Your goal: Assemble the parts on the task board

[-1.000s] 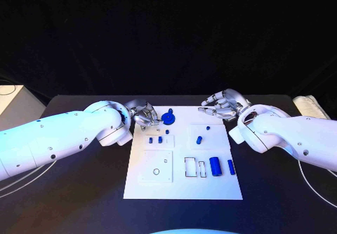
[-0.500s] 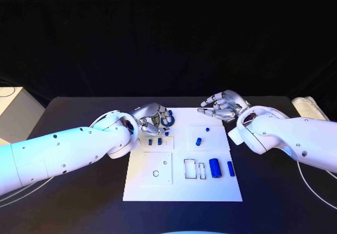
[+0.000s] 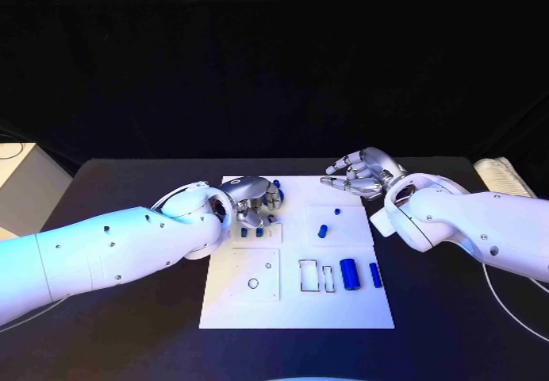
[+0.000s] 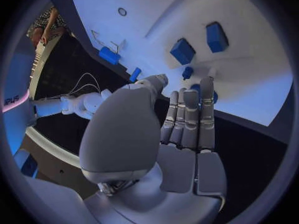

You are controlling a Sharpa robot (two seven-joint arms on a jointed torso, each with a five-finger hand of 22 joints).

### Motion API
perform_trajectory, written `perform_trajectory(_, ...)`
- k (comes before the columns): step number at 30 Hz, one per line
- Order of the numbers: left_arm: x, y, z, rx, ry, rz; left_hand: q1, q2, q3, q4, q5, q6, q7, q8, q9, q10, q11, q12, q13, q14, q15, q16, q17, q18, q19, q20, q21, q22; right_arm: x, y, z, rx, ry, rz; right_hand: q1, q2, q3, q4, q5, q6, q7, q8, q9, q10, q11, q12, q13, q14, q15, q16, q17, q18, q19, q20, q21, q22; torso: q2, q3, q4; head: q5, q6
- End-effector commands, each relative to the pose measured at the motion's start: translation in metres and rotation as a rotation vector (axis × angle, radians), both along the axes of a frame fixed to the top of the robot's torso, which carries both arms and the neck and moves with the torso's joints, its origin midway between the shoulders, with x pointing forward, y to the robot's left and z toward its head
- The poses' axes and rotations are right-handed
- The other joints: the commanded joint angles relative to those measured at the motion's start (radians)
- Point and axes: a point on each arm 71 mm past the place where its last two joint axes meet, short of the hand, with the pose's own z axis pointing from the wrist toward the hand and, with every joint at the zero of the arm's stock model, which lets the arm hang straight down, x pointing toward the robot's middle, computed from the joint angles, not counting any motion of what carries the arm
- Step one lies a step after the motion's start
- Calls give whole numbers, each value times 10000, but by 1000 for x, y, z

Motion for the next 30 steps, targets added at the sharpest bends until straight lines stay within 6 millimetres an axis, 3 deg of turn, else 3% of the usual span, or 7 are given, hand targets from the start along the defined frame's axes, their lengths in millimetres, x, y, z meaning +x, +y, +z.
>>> perform_trajectory(1,2,1,-6,1053,172,233,37,-46,-44,38,40,101,-13,-41,-39,42,2,-67,-29,73,1,76,28,136,71,4,72,21,-1,2,1,-27,-159,146,21,-21,9,-48,11,-78,-5,32,-3,-86,17,-35,-8,819,5,-60,1807,-57,867,-13,-50,2419,3,9,0,-7,-13)
perform_trajectory(30,8,-3,-9,1252,450,667,346,125,690,-36,8,925,-203,-294,-880,651,-163,-441,-695,528,-145,951,257,109,184,-109,768,633,-2,2,1,-44,-144,183,17,-22,9,-42,10,-83,-8,44,-3,-67,14,-40,-18,812,1,-75,1783,-59,870,-17,-44,2424,6,8,12,-60,-50)
